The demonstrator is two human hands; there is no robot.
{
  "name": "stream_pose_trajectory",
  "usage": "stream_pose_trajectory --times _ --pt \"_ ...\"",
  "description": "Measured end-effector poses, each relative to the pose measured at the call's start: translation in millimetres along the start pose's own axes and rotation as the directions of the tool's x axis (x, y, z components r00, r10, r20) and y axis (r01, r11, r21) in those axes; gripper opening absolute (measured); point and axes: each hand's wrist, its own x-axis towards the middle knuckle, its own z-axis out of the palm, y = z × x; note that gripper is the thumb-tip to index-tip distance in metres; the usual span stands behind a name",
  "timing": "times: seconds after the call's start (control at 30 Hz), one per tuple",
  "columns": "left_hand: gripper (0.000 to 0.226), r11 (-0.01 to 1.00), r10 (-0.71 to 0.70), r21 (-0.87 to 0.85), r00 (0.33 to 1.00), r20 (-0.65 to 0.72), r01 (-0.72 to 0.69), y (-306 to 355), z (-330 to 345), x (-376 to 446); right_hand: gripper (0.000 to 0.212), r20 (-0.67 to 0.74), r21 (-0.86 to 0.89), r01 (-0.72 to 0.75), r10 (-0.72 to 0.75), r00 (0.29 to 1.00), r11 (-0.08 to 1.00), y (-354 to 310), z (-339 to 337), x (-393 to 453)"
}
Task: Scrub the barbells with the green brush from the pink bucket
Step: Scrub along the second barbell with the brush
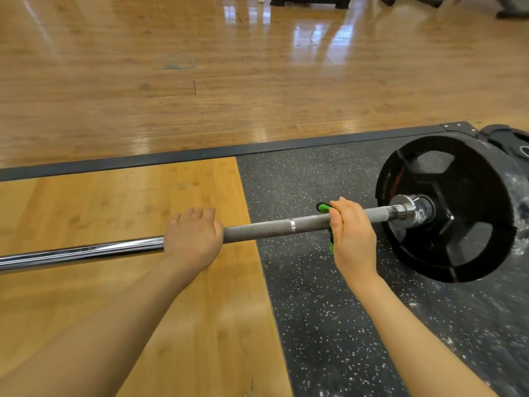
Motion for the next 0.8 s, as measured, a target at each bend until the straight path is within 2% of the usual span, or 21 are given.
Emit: stream_pose_trajectory --times 0.17,0.3,0.4,0.5,0.67,0.8 --pt "0.050 0.999 0.041 0.004 0.997 0.063 -0.042 4.2 -1.1 -17.5 0.041 0.027 -0.029 0.122 -0.121 0.992 0.992 -19.2 4.5 -19.6" --pt "0.050 0.999 0.044 0.005 0.998 0.054 -0.044 9.1 6.3 -33.6 0.054 0.115 -0.037 0.265 -0.259 0.959 0.964 -40.6 27.3 -41.1" --pt "0.061 0.999 0.035 0.023 0.999 0.018 -0.036 11.8 8.7 -49.2 0.040 0.131 -0.150 0.433 -0.417 0.900 0.889 -52.4 46.8 -60.1" --pt "0.076 0.999 0.036 0.018 0.999 0.017 -0.036 13.9 9.5 -59.3 0.033 0.141 -0.206 0.453 -0.432 0.891 0.867 -53.2 46.5 -69.8" --pt "0.075 0.999 0.017 0.036 0.999 0.043 -0.019 16.5 9.3 -69.3 0.035 0.178 -0.216 0.525 -0.496 0.850 0.823 -42.8 30.8 -73.6" --pt "0.082 0.999 0.019 0.027 0.999 0.025 -0.020 17.1 8.9 -71.6 0.043 0.166 -0.273 0.459 -0.428 0.888 0.846 -18.4 6.4 -70.9"
